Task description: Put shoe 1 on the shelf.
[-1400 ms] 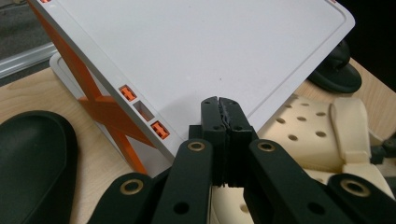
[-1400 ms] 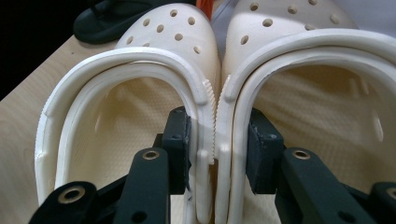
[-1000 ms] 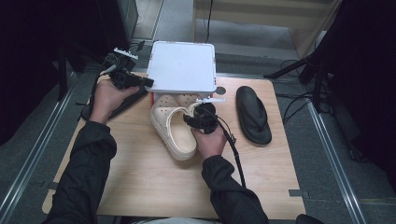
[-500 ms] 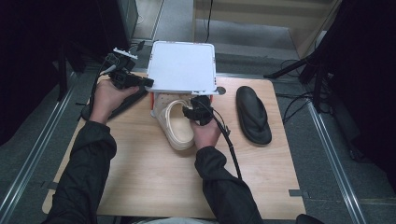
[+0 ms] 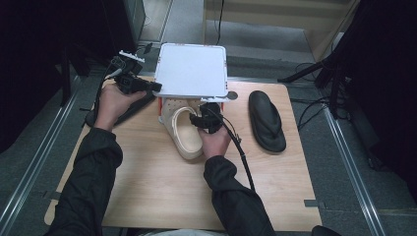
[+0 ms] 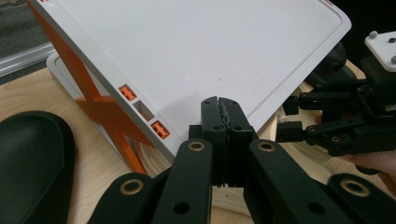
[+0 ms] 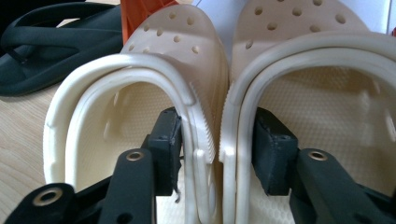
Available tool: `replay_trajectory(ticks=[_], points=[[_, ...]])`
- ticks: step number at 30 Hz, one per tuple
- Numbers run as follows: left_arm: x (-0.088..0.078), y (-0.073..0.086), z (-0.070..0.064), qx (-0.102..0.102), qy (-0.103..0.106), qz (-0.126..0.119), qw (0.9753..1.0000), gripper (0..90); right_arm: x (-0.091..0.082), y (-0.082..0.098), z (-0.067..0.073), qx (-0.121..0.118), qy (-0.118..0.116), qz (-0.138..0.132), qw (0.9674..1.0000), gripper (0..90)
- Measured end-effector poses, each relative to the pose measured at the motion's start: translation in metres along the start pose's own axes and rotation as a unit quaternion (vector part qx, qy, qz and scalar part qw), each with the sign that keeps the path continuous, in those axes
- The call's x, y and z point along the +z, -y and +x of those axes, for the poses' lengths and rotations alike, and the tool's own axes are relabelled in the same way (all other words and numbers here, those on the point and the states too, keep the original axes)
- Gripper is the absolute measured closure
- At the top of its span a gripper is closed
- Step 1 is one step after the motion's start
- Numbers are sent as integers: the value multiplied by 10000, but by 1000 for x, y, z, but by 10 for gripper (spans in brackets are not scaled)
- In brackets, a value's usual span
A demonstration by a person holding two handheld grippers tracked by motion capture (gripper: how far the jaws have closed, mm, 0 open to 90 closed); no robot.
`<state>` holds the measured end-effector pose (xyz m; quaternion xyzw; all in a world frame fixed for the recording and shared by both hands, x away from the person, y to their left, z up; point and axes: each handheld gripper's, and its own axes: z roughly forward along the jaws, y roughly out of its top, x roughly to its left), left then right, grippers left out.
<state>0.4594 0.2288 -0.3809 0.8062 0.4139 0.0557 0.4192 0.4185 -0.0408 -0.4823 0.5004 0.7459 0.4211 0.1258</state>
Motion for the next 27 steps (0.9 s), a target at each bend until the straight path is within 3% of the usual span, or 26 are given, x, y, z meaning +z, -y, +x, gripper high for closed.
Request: replay_trajectory(ticks=[7,11,14,19,27], points=[[0,0,0,2,-6,2,10000,900,-2,0,-2,-18,-101,42,9999,547],[0,0,0,2,-6,-1,10000,900,-3,-1,-3,-54,10,-37,10000,612],[0,1,1,-14,28,-8,10000,900,-2,-2,-5,94,-112,-37,9999,565],[0,0,0,-10,9,-10,10000,900,-4,-2,-3,57,-117,26,9999,532],[0,0,0,-2,-17,-3,10000,900,-26,-1,-6,34,-240,-3,9997,518]])
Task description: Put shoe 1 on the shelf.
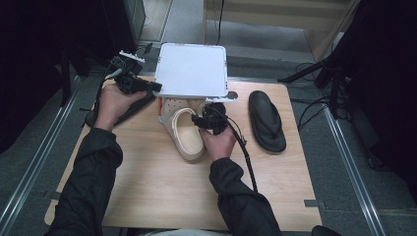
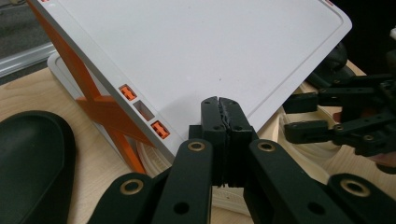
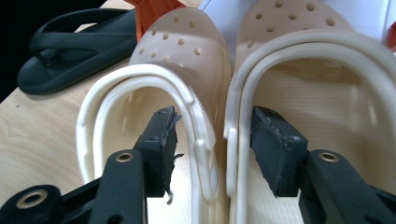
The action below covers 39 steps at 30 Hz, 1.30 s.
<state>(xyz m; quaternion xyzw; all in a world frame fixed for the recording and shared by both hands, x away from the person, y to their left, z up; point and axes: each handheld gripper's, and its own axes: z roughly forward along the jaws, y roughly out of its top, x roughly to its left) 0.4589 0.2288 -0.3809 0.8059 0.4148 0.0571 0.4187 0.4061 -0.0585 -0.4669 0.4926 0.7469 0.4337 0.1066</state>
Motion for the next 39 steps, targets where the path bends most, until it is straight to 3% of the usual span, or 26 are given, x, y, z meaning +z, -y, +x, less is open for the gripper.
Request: replay_trajectory(ticks=[9,19,23,27,32,36,39], points=[[0,-1,-2,-12,-38,32,10000,900,-43,18,2,-389,-74,-73,9992,641],[0,0,-2,-26,-73,24,10000,900,-72,54,12,-470,-924,0,9946,847],[0,0,-3,-32,-72,15,10000,900,-78,69,19,-646,-989,2,9930,900],[0,-1,-3,-12,-84,29,10000,900,-76,88,23,-802,-1039,68,9913,900],[0,0,-3,-40,-81,21,10000,900,-62,107,25,-795,-1187,353,9891,900],[0,0,-2,-40,-66,19,10000,900,-48,110,30,-989,-1106,517,9876,900],[0,0,-2,-44,-54,10,10000,900,-40,107,31,-1015,-1001,538,9883,900]])
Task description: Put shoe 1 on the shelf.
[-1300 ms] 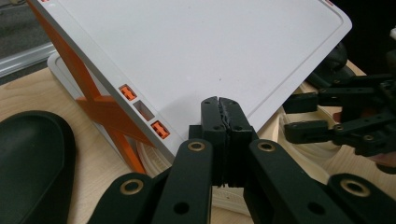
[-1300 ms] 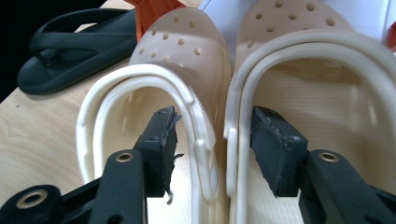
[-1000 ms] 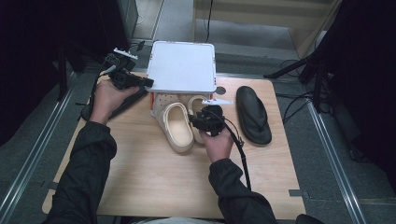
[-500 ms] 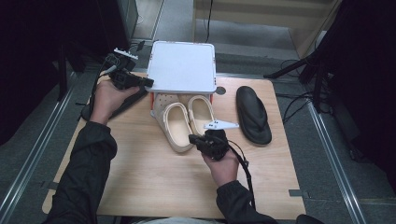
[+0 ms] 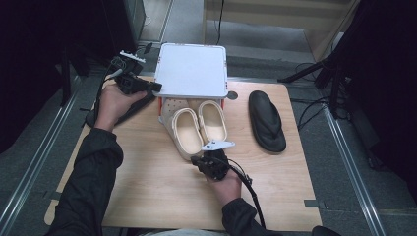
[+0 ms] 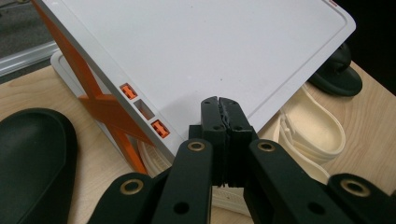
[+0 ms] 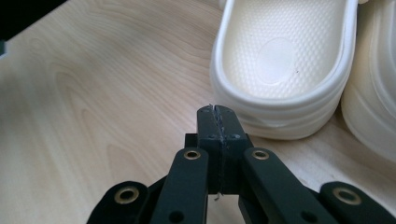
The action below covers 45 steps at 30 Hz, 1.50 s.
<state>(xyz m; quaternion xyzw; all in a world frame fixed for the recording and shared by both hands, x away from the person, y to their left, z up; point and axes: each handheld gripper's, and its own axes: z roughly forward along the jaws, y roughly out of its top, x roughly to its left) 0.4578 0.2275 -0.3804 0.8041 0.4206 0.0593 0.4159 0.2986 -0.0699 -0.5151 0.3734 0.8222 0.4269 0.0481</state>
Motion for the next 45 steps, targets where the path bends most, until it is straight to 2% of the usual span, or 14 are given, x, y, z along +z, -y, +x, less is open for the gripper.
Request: replay_trajectory(ticks=[9,13,17,20,26,31,36,40,45], points=[[0,0,1,-8,13,-14,10000,900,9,-10,1,-56,68,-17,10000,900],[0,0,1,-4,22,-17,10000,900,3,-3,0,-71,66,-16,10000,900],[0,0,0,-6,-4,-4,10000,900,2,4,-8,38,178,-10,9998,900],[0,0,0,-10,-23,8,10000,900,4,2,-11,116,148,-25,9998,900],[0,0,0,-14,-6,-4,10000,900,13,-10,-6,162,155,-29,9997,900],[0,0,0,-14,7,-14,10000,900,22,-26,-1,135,229,-36,9996,900],[0,0,0,-11,5,-13,10000,900,34,-45,1,226,228,-76,9995,900],[0,0,-1,-15,-33,-9,10000,900,46,-55,3,168,418,-40,9990,900],[0,1,0,-29,-8,-28,10000,900,57,-64,-2,389,445,-101,9982,900]])
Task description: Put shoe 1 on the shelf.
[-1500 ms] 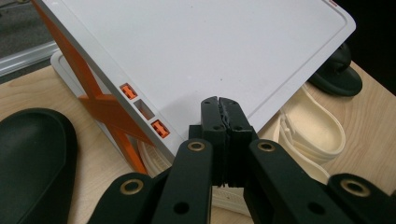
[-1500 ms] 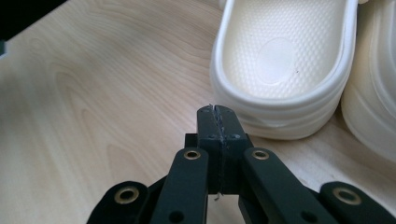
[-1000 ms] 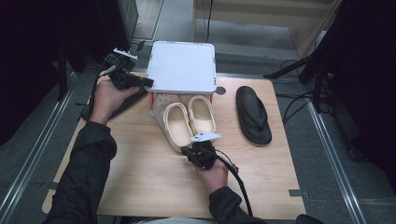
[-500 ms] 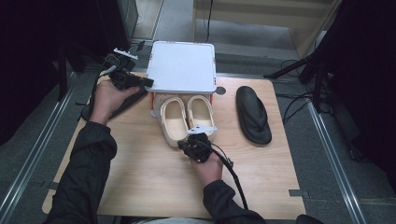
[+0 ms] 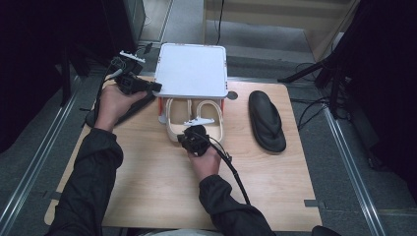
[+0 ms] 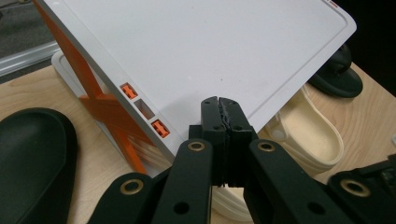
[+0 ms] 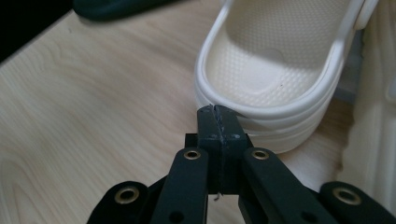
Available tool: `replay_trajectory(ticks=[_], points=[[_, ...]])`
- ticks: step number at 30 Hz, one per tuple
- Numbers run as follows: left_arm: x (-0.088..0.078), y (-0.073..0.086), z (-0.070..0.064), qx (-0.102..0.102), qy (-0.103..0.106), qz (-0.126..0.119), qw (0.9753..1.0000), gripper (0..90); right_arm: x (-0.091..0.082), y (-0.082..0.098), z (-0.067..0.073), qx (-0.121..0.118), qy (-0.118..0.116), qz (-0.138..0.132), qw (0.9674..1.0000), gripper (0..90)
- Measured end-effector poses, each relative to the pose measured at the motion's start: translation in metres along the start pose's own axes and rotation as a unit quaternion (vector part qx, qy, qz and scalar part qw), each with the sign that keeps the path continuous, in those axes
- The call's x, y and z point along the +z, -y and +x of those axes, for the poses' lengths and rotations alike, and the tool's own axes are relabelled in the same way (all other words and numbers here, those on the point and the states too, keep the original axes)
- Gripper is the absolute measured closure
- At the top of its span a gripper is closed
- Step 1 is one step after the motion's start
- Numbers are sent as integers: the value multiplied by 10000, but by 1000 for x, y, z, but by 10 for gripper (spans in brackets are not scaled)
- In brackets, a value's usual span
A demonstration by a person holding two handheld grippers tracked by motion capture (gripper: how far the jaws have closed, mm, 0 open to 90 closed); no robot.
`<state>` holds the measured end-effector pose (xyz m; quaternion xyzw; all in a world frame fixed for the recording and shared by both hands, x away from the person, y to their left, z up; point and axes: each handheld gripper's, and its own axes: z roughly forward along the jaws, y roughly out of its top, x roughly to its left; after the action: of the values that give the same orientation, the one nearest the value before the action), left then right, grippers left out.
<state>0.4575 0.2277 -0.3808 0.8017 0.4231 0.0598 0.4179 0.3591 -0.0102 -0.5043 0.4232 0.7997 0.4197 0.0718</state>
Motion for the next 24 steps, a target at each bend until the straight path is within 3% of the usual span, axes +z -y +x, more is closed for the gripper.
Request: replay_trajectory(ticks=[7,14,24], points=[[0,0,-1,7,-24,9,10000,900,11,-9,3,-142,163,-3,9998,900],[0,0,0,-8,-4,-1,10000,900,20,-19,-4,200,129,-78,9997,900],[0,0,0,-7,-4,-7,10000,900,33,-32,-8,196,359,-265,9988,900]])
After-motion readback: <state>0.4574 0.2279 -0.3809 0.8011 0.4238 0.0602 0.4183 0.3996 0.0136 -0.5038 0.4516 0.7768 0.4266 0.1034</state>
